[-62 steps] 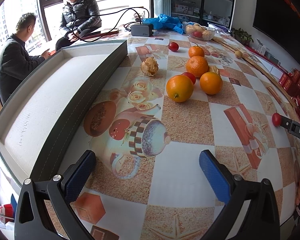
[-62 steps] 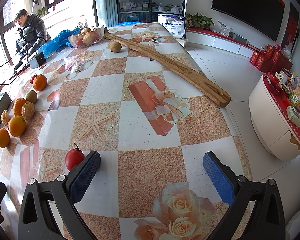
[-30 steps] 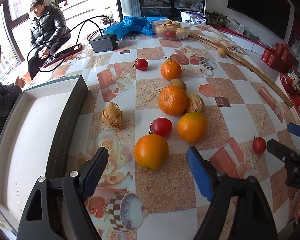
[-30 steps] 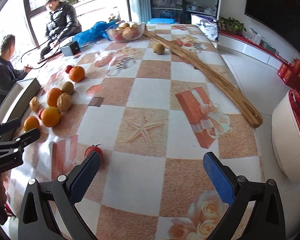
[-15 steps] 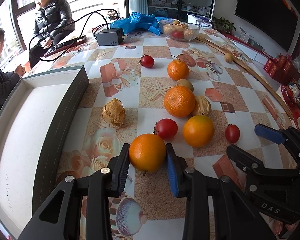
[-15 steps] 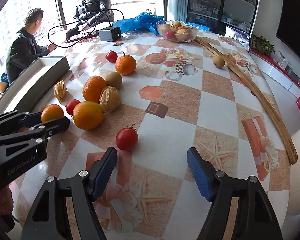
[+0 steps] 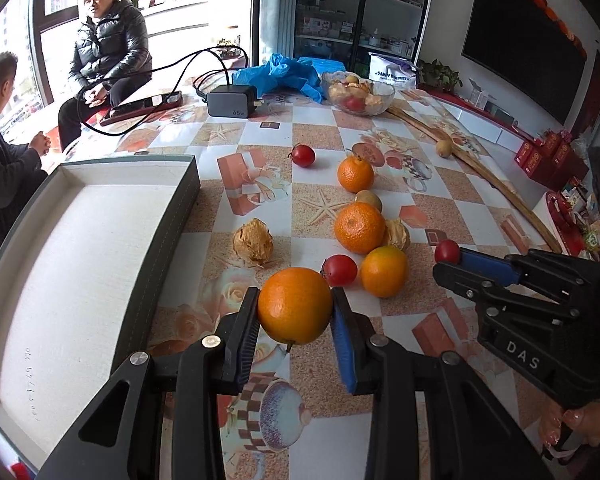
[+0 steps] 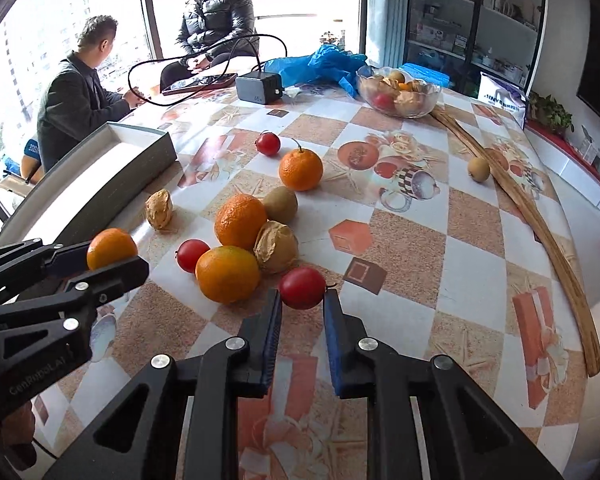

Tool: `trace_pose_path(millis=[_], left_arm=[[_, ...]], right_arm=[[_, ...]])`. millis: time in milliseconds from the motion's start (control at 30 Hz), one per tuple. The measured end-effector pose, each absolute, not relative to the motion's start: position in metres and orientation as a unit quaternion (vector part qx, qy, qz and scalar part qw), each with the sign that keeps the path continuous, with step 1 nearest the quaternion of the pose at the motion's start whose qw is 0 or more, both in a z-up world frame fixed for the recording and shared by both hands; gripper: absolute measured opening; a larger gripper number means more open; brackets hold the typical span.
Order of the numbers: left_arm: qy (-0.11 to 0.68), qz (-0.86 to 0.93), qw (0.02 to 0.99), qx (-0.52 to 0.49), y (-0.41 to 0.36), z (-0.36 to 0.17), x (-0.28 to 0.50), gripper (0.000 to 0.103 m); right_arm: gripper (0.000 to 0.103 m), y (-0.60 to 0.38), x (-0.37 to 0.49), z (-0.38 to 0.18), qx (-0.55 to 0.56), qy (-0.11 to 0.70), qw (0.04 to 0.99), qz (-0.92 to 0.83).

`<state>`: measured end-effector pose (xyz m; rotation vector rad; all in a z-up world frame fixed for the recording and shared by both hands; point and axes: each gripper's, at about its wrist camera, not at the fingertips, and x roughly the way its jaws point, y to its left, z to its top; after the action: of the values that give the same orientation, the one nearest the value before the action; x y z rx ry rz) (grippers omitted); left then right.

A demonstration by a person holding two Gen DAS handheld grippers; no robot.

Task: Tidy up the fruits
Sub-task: 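Grasp the large orange with the left tool while the right tool grasps a red tomato, then carry the orange and tomato over the white tray and open both tools to drop them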

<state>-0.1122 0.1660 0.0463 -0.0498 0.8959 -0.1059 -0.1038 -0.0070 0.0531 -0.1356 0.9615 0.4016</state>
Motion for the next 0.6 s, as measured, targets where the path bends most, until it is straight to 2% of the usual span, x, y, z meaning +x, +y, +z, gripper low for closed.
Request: trace_pose_path(millis=[133, 333, 600], left_arm=[[0.426, -0.048, 0.903, -0.040, 0.184, 0.072, -0.121, 0.037], [0.432, 0.013, 0.899, -0.066, 0.251, 0.093, -0.126, 0.037], [0.456, 0.106, 0.880, -0.084, 0.333, 0.066, -0.134, 0.037]], right_arm=[[0.022, 0.000, -0.104, 0.069, -0.064, 0.475, 0.853, 0.206], [0.022, 0.058, -0.098, 0.103, -0.048, 0.481, 0.829, 0.281], [0.022, 0.178, -0.089, 0.113, -0.054, 0.489, 0.787, 0.372]])
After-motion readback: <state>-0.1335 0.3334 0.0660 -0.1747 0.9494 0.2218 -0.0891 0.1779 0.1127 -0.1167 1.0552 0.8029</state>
